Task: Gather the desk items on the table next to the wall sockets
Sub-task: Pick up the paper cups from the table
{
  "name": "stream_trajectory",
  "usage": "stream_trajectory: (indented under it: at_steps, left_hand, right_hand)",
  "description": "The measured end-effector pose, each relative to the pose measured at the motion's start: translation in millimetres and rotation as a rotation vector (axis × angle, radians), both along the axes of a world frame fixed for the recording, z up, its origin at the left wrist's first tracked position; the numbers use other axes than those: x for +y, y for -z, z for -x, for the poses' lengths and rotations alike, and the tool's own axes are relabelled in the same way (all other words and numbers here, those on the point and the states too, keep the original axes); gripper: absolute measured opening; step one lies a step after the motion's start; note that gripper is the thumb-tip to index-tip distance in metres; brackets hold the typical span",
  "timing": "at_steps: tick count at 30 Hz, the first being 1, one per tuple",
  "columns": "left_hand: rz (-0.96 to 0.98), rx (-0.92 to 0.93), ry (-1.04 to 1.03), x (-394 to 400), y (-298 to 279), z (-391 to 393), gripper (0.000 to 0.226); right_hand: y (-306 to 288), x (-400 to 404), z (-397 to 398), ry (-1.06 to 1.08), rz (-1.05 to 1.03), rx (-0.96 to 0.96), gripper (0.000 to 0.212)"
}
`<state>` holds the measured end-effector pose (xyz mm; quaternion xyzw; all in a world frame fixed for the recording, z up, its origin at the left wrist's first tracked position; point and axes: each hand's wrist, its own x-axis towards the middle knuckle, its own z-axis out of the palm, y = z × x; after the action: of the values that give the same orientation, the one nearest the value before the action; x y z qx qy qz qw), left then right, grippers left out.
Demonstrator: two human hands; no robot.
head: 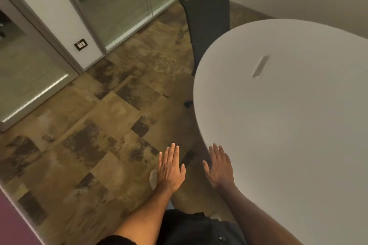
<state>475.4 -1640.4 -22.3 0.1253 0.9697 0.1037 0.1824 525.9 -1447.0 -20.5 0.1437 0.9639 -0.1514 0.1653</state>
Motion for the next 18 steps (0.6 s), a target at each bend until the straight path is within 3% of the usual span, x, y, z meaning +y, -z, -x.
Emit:
stream_trajectory:
  at_steps: [10, 18]
  left_hand:
    - [0.006, 0.133, -0.068, -111.7, -28.2, 222.4, 0.075]
    - [0.019, 0.156, -0.056, -119.2, -26.0, 377.4, 0.075]
  right_hand:
    - [-14.0, -93.5, 203.1, -0.016, 0.006, 0.035, 0.067]
    - [-12.7, -98.9, 373.2, -0.117, -0.029, 0.058, 0.066]
